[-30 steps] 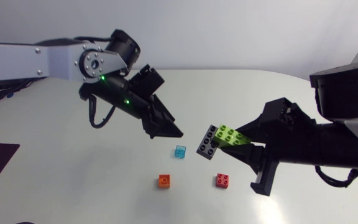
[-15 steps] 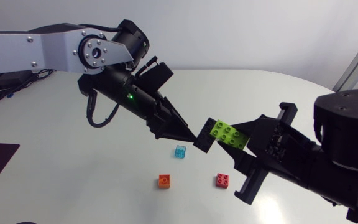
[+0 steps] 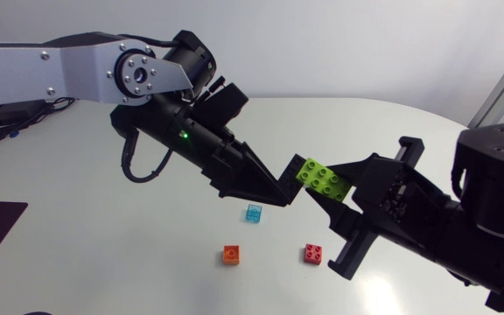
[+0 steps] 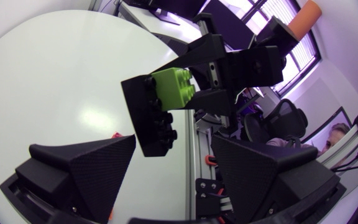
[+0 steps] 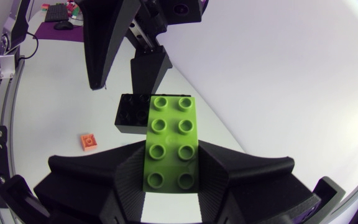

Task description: Disassemble duplo

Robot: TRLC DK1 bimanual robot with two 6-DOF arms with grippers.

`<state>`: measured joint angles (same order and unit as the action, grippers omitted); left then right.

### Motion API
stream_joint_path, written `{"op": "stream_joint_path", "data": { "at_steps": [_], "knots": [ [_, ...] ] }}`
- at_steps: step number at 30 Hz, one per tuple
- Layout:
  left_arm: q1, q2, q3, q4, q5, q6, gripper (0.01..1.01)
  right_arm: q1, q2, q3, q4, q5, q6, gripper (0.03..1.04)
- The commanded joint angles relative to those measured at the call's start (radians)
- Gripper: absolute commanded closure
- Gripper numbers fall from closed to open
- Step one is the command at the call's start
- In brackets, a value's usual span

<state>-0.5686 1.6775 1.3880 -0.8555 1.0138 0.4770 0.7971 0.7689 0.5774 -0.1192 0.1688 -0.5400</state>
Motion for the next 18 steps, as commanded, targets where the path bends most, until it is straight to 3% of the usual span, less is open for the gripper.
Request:
{"op": "stream_joint_path", "data": {
  "at_steps": [1,7,15,18],
  "knots": [
    [-0.002,0.005,0.017,-0.013,0.058,-0.002,0.192,0.014,-0.028,-0.025,0.029,0.018,0.012,0.89],
    [0.01,0.018,0.017,-0.005,0.129,0.023,0.225,0.019,-0.057,-0.021,0.043,0.034,0.017,0.89],
    [0.013,0.03,0.031,-0.004,0.164,0.034,0.425,0.039,-0.065,-0.021,0.039,0.04,0.028,0.89],
    [0.018,0.053,0.042,-0.004,0.164,0.034,0.441,0.05,-0.062,-0.019,0.036,0.04,0.032,0.89]
  ]
}}
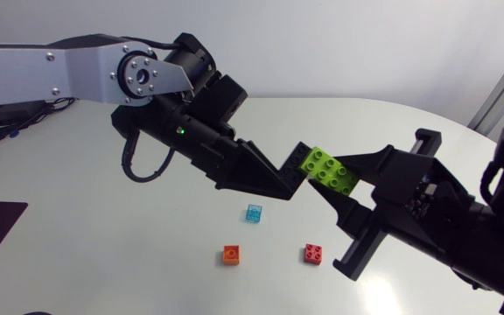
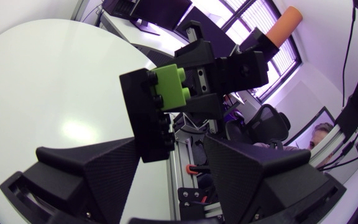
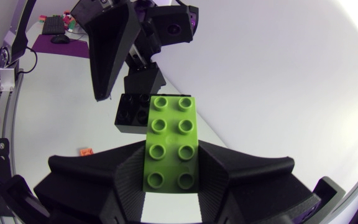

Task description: Disassemble duplo

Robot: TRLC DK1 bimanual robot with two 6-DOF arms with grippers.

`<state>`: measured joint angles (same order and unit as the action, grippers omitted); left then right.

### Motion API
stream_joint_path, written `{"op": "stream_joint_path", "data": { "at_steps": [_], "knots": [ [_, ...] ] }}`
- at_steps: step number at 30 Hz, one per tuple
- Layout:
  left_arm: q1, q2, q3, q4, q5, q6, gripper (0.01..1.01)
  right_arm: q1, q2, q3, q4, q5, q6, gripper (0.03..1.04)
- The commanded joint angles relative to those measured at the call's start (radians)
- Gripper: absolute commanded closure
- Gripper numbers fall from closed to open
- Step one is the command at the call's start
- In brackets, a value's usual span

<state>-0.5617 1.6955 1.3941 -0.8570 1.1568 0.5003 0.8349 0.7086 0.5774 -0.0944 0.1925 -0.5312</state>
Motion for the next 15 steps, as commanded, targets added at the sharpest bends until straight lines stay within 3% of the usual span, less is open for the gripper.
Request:
{"op": "stream_joint_path", "data": {
  "at_steps": [1,2,8,15],
  "knots": [
    [0.013,0.038,0.037,-0.002,0.021,0.011,0.441,0.015,0.0,-0.019,0.01,0.016,0.025,0.89],
    [0.014,0.041,0.037,-0.002,0.021,0.02,0.449,0.021,0.0,-0.019,0.01,0.018,0.025,0.89],
    [0.014,0.067,0.051,-0.002,0.021,0.021,0.784,0.036,-0.004,-0.022,0.009,0.022,0.037,0.89],
    [0.006,0.049,0.04,-0.001,0.015,0.076,0.802,0.036,-0.04,0.009,-0.051,-0.022,0.071,0.89]
  ]
}}
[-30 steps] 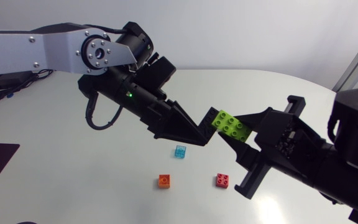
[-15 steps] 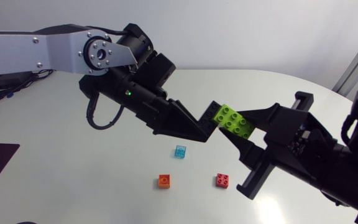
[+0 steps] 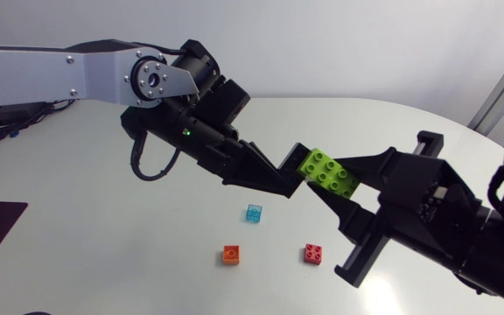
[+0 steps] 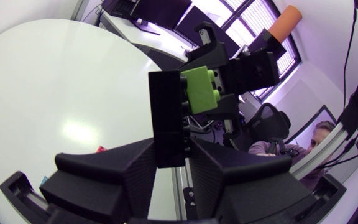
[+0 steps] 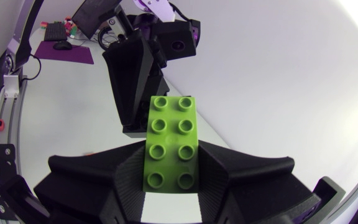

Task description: Disassemble duplo

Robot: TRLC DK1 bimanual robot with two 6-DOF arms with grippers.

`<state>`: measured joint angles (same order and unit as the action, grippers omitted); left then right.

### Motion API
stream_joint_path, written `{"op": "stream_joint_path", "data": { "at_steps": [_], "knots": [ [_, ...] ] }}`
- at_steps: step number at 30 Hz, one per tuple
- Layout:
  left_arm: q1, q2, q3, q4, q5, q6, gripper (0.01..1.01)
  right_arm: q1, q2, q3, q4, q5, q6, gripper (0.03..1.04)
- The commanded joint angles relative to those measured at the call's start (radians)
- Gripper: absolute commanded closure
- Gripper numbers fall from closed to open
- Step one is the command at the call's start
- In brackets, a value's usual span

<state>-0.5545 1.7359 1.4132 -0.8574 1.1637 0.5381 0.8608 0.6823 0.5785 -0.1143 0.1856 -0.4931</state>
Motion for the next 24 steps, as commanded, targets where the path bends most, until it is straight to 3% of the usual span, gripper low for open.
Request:
{"op": "stream_joint_path", "data": {
  "at_steps": [1,8,17,20,24],
  "knots": [
    [-0.001,0.007,0.016,0.0,0.007,0.046,0.802,0.006,-0.017,0.021,-0.044,-0.034,0.039,0.89],
    [0.022,0.007,-0.04,0.031,-0.047,0.092,0.802,-0.08,-0.021,0.09,-0.104,-0.149,0.082,0.89],
    [0.3,0.248,-0.017,-0.005,-0.276,0.095,0.8,-0.177,-0.046,0.043,-0.122,-0.198,0.073,0.88],
    [0.315,0.3,-0.045,0.0,-0.38,0.105,0.8,-0.177,-0.044,0.03,-0.125,-0.204,0.073,0.88],
    [0.274,0.317,-0.095,0.044,-0.509,0.088,0.797,-0.171,-0.032,0.029,-0.124,-0.204,0.074,0.88]
  ]
}}
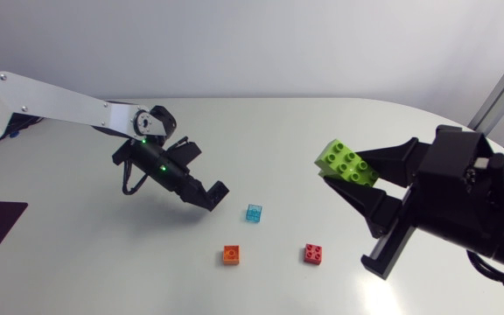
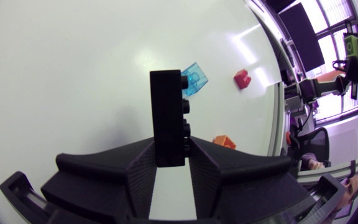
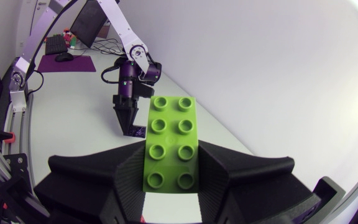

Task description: Disassemble duplo

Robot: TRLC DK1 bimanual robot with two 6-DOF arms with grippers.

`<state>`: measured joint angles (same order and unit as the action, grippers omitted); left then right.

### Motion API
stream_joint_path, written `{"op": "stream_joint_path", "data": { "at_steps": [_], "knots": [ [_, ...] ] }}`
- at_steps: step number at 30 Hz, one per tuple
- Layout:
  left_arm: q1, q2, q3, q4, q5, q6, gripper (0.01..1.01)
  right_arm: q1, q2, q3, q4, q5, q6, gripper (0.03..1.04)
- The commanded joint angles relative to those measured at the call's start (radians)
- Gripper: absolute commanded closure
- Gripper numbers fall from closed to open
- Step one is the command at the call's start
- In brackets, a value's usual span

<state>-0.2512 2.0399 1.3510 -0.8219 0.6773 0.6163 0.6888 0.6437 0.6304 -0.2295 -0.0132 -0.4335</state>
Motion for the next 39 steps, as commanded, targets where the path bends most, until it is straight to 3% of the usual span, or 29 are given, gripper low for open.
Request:
{"op": "stream_joint_path", "data": {
  "at_steps": [1,6,10,15,18,20,24,27,33,39],
  "knots": [
    [-0.048,0.011,-0.05,0.023,-0.047,-0.001,0.795,0.006,0.01,-0.023,-0.01,-0.004,0.016,0.88],
    [-0.125,-0.012,-0.116,0.113,-0.214,-0.067,0.775,0.014,0.013,-0.024,-0.019,0.001,0.016,0.88],
    [-0.155,-0.037,-0.139,0.15,-0.306,-0.09,0.582,0.015,0.008,-0.034,-0.022,0.001,0.016,0.88],
    [-0.157,-0.138,-0.142,0.158,-0.343,-0.09,0.27,0.018,0.004,-0.043,-0.024,-0.002,0.019,0.88],
    [-0.157,-0.253,-0.13,0.139,-0.311,-0.09,0.187,0.018,0.004,-0.032,-0.033,-0.033,0.027,0.88],
    [-0.165,-0.359,-0.13,0.135,-0.228,-0.075,0.17,0.008,0.014,-0.014,-0.053,-0.087,0.052,0.88],
    [-0.218,-0.504,-0.136,0.138,-0.19,0.002,0.167,-0.176,0.077,0.051,-0.122,-0.395,0.091,0.88],
    [-0.244,-0.547,-0.138,0.138,-0.12,0.046,0.167,-0.244,0.128,0.081,-0.157,-0.531,0.095,0.88],
    [-0.309,-0.578,-0.154,0.099,-0.019,0.151,0.169,-0.31,0.235,0.112,-0.208,-0.706,0.064,0.88],
    [-0.313,-0.54,-0.11,0.0,0.111,0.284,0.172,-0.316,0.31,0.135,-0.235,-0.803,0.039,0.88]
  ]
}}
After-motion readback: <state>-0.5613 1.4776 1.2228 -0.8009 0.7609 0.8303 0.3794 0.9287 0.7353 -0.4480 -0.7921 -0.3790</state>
